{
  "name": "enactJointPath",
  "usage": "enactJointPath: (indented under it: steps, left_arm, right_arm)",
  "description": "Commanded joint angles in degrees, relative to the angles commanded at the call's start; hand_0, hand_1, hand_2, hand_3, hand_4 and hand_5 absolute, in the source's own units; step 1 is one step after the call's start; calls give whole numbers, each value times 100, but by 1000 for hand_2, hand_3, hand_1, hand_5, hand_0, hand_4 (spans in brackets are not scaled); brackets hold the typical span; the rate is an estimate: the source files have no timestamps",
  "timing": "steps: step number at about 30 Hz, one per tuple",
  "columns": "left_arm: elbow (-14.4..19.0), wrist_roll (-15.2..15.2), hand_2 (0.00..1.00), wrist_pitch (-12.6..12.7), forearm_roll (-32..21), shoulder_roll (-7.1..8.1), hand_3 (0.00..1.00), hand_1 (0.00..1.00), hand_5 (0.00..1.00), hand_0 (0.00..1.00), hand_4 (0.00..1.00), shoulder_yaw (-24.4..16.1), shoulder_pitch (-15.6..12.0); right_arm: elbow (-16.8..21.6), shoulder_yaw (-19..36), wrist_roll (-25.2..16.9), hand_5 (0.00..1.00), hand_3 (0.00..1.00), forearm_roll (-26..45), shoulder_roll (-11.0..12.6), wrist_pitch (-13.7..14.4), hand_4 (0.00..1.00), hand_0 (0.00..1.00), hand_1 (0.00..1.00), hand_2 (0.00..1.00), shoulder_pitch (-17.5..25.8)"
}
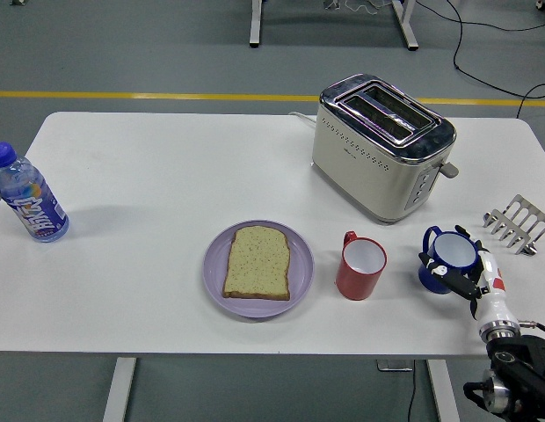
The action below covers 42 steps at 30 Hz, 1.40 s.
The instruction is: Pick up the cup,pour liquid into bread,place the cup on the desk
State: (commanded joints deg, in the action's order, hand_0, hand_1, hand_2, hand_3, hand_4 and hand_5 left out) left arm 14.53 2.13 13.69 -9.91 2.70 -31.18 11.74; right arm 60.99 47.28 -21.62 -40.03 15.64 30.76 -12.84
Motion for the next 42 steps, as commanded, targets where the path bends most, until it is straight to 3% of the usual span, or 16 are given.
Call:
enactJointPath:
  steps: [18, 19, 42]
  left_arm:
    - [0, -8, 773, 0, -26, 3, 611, 756, 998, 690, 396, 17, 6]
    - [1, -8, 773, 0, -26, 3, 611, 756, 998, 690, 396, 18, 7]
    - [6, 57, 773, 36, 188, -18, 611, 756, 998, 690, 396, -115, -33]
  right_arm:
    - [-160, -135, -193, 128, 860, 359, -12, -75, 894, 873, 698, 768, -99]
    - [-164, -140, -201, 120, 832, 372, -13, -79, 870, 824, 668, 741, -103]
    - [-289, -174, -464, 61, 769, 775, -30, -219, 801, 719, 599, 637, -107]
